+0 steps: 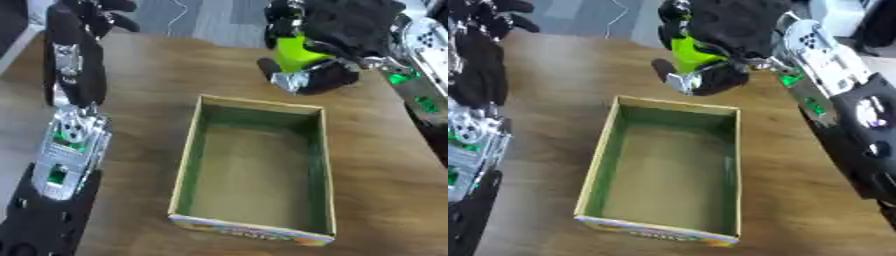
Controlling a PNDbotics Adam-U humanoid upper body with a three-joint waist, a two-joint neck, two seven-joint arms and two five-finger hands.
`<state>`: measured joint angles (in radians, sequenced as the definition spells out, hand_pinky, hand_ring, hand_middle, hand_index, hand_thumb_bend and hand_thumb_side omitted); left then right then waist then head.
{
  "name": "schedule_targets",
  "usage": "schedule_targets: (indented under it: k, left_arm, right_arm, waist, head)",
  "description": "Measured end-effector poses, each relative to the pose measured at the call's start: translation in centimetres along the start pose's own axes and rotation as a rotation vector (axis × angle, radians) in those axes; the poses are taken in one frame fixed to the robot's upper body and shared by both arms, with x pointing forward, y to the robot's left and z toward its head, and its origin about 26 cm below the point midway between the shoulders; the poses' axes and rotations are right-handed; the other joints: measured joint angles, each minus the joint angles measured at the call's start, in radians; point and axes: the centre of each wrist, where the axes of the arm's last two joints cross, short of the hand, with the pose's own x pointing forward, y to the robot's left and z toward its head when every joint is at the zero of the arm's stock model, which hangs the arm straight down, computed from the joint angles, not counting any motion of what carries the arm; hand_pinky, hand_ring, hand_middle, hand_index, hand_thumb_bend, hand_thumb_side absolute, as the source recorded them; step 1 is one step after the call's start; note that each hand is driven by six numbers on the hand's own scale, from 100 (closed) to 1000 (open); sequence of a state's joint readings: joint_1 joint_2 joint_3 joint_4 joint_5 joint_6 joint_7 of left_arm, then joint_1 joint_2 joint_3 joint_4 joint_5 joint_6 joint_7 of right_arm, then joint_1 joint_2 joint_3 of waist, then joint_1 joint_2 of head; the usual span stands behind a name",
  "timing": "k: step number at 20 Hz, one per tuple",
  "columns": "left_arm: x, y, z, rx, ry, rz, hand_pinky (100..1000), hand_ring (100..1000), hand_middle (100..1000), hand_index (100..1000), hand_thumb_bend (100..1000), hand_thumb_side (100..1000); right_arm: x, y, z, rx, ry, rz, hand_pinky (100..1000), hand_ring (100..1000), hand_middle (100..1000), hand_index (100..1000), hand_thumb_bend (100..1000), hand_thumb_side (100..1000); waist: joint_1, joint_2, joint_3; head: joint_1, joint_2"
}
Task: Pick up objects on the table and place them in the box.
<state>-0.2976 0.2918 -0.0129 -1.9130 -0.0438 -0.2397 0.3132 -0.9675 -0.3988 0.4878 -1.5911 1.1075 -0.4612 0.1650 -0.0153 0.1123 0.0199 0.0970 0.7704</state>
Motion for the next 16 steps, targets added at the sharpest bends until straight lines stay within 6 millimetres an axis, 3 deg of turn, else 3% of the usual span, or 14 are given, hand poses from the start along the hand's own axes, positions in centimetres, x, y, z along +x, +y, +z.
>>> schedule_targets:
  k: [8,9,10,16]
  left_arm:
    - [-0.1,0.1,0.2,0.001,0.009,-0.003,464,607,630,710,583,976]
    - [-0.2,0.1,0.2,0.001,0.012,-0.004,464,607,630,710,583,975]
    - [-0.3,0.1,0.3,0.001,0.015,-0.005,463,607,630,710,583,976]
    - [-0.6,0.1,0.4,0.0,0.027,-0.008,463,607,630,710,584,977]
  right_arm:
    - [0.7,-0.7,-0.2,0.018,-0.03,-0.041,100,126,266,211,100,803]
    - [0.8,-0.8,-0.2,0.023,-0.033,-0.054,100,127,267,211,100,857]
    - [0.9,-0.9,-0.2,0.027,-0.036,-0.065,100,128,269,211,100,802]
    - [1.4,-2.3,-0.3,0.046,-0.047,-0.1,100,130,274,213,100,810]
  waist:
    - [0.004,0.0,-0.004]
    - [0.004,0.0,-0.005]
    - [0.005,0.0,-0.005]
    - [0.004,0.0,-0.009]
  head:
    - [0.006,0.0]
    - [0.009,0.0]
    - [0.01,0.0]
    - [0.014,0.0]
